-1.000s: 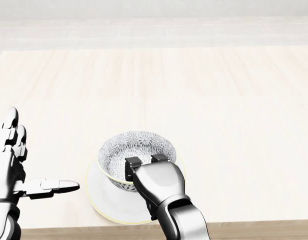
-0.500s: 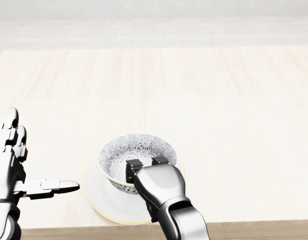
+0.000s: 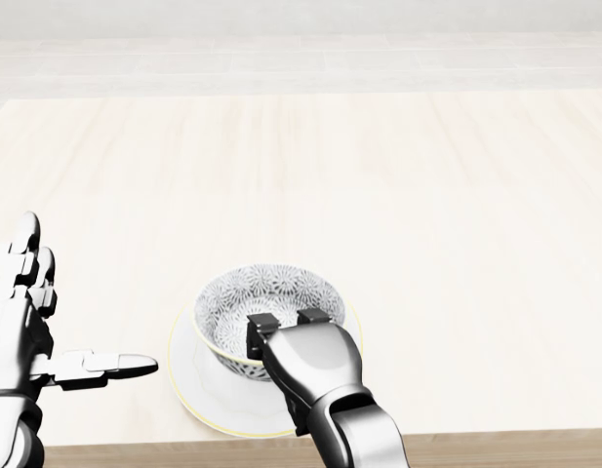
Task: Put the bowl on the plate.
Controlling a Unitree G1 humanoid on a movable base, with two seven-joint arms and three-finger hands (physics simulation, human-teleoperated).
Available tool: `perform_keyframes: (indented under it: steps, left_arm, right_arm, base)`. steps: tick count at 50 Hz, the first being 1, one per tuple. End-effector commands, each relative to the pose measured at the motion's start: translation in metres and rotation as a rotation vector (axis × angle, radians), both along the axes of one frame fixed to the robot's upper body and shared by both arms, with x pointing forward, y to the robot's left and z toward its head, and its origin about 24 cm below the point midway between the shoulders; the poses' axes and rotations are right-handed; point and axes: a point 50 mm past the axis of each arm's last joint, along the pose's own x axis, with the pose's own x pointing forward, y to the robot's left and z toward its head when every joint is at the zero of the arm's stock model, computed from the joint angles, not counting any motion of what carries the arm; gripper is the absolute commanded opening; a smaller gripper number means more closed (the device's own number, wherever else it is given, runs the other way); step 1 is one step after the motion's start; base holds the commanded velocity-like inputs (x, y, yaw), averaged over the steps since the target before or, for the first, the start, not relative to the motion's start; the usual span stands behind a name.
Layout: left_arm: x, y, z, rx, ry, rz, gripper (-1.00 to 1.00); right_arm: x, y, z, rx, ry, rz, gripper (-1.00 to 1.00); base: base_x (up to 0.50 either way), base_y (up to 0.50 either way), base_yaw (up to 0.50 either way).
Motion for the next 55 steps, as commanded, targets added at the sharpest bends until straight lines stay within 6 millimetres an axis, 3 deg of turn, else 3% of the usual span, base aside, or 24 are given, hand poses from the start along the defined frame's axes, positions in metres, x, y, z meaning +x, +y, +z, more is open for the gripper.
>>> perform_keyframes:
  steps: [1, 24, 29, 42, 55]
  left_arm:
    - [0.0016, 0.0005, -0.0002, -0.002, 0.002, 0.001, 1.00]
    - [0.0010, 0.0012, 0.0023, -0.002, -0.003, 0.004, 1.00]
    - [0.0006, 0.0009, 0.0030, 0.000, -0.005, 0.004, 1.00]
    - [-0.0003, 0.0007, 0.0039, 0.001, -0.007, 0.004, 1.00]
    - [0.0002, 0.0008, 0.0053, 0.000, -0.008, 0.004, 1.00]
  right_arm:
    - [0.0020, -0.0003, 0.0003, 0.001, -0.023, -0.009, -1.00]
    - [0.0034, -0.0011, -0.0013, -0.002, -0.018, -0.011, -0.99]
    - [0.0030, -0.0010, 0.0001, -0.003, -0.023, -0.010, -0.78]
    - [0.0025, -0.0012, -0.0001, -0.005, -0.022, -0.010, -0.46]
    - [0.0027, -0.0015, -0.0004, -0.006, -0.020, -0.011, -0.39]
  base:
    - [0.00, 0.00, 0.00]
    - [0.00, 0.00, 0.00]
    - [0.00, 0.00, 0.00]
    - [0.00, 0.00, 0.00]
    - [0.00, 0.00, 0.00]
